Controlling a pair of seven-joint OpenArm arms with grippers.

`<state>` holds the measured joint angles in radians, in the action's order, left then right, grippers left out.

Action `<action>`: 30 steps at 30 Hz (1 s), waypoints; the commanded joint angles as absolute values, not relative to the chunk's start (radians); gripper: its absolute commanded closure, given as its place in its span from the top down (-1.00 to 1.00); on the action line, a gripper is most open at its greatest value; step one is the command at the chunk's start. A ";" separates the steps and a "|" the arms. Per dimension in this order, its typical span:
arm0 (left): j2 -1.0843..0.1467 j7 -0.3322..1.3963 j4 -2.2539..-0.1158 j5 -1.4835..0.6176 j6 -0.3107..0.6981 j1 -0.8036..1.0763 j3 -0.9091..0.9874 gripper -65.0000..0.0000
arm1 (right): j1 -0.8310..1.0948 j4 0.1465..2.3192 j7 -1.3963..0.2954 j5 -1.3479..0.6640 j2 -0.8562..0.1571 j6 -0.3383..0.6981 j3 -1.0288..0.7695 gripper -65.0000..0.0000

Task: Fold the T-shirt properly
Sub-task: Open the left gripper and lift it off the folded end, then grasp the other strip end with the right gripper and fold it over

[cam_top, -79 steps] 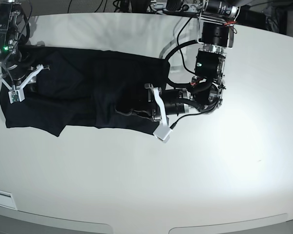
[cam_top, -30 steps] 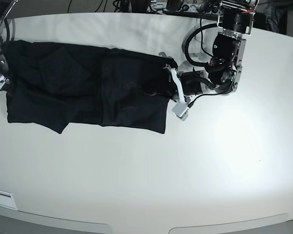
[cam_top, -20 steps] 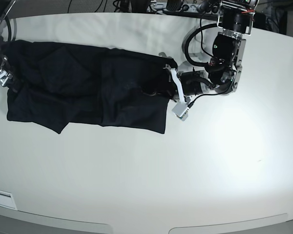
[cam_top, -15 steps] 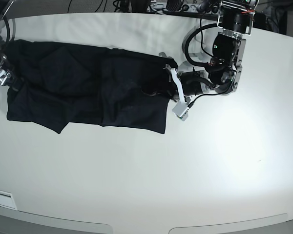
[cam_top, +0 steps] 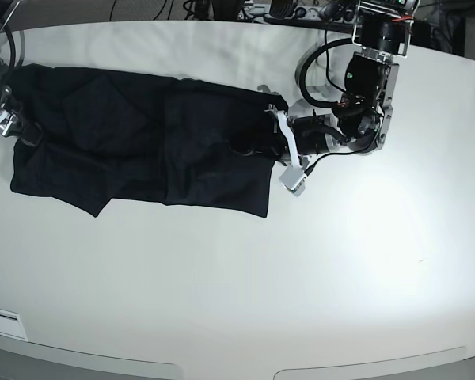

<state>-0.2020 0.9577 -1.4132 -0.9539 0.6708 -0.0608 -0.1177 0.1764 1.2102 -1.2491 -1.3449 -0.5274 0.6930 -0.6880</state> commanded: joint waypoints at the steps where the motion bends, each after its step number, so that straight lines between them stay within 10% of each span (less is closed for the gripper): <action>1: -0.205 0.968 -1.418 -0.959 0.659 -0.064 -0.117 -1.00 | 0.168 1.221 -1.230 -1.343 -0.543 0.698 -0.688 0.12; 5: -0.205 0.968 -1.418 -0.958 0.659 -0.064 -0.117 -1.00 | 0.168 1.221 -1.192 -1.327 -0.529 0.698 -0.678 -0.05; 9: -0.205 0.965 -1.419 -0.979 0.659 -0.067 -0.117 -1.00 | 0.152 1.222 -1.205 -1.332 -0.555 0.698 -0.678 -1.00; 20: -0.205 1.030 -1.419 -1.394 0.698 -0.150 -0.048 -1.00 | 0.118 1.224 -1.209 -1.326 -0.710 0.698 -0.678 -1.00; 30: -0.205 1.042 -1.418 -1.166 0.698 -0.163 -0.006 -1.00 | 0.124 1.500 -1.225 -1.218 -0.787 0.633 -0.678 -1.00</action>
